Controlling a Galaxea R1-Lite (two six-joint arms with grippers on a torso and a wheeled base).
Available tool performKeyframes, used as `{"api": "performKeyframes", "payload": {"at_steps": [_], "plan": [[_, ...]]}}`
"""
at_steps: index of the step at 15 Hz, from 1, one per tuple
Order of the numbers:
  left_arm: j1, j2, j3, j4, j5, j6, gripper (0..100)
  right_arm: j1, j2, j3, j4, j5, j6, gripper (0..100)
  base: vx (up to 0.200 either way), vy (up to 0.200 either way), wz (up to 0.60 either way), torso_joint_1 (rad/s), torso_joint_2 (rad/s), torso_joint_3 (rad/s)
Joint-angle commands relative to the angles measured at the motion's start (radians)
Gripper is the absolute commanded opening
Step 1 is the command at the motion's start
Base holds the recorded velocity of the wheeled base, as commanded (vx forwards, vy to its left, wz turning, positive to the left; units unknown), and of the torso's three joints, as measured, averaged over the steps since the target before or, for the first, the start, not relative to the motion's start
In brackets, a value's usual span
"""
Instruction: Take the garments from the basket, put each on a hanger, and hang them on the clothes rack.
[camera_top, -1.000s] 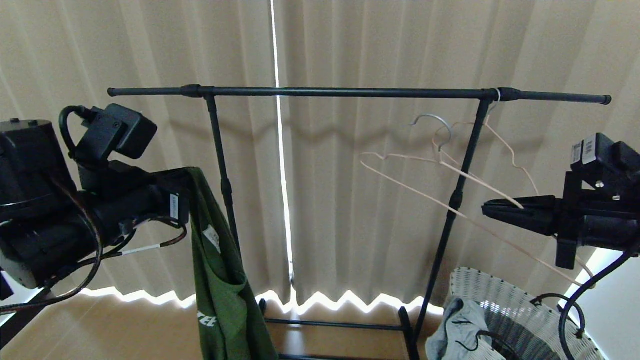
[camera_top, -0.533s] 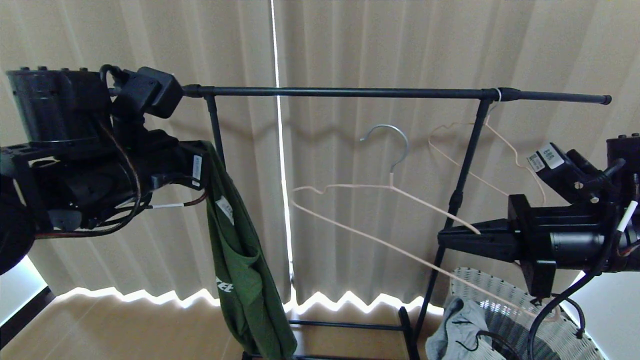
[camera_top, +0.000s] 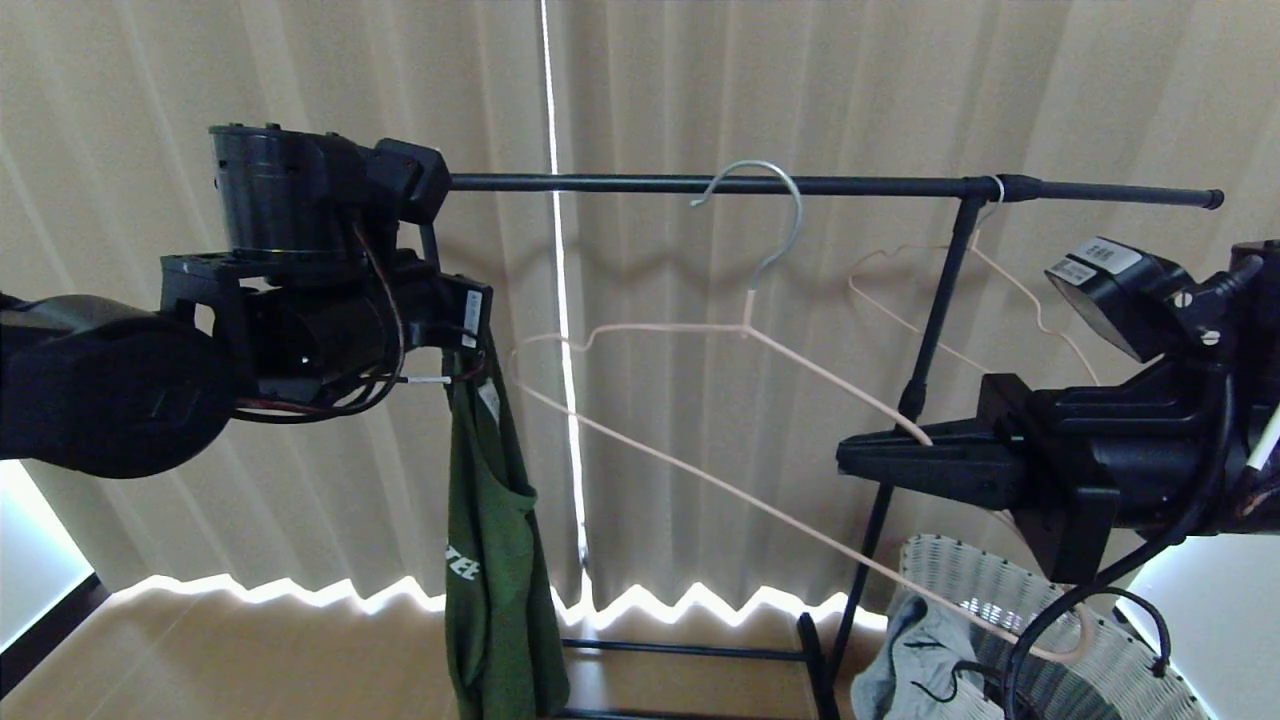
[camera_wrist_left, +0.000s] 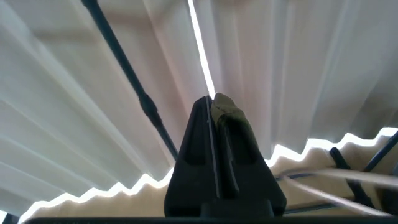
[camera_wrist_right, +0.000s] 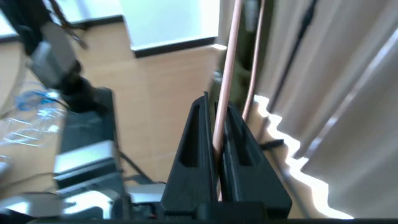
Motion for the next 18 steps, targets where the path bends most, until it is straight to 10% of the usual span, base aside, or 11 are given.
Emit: {"api": "performKeyframes", "payload": {"at_steps": [1,18], "plan": [[-0.003,0.014,-0.012,-0.001,0.001,-0.009,0,0.018,-0.001,0.022,-0.038,-0.001,0.032,0,0.0,0.0,0.0,0.0,0.0,0.0],[-0.003,0.019,-0.049,0.035,0.044,-0.052,0,0.056,0.076,0.035,-0.223,-0.027,0.087,0,0.0,0.0,0.0,0.0,0.0,0.0]]}}
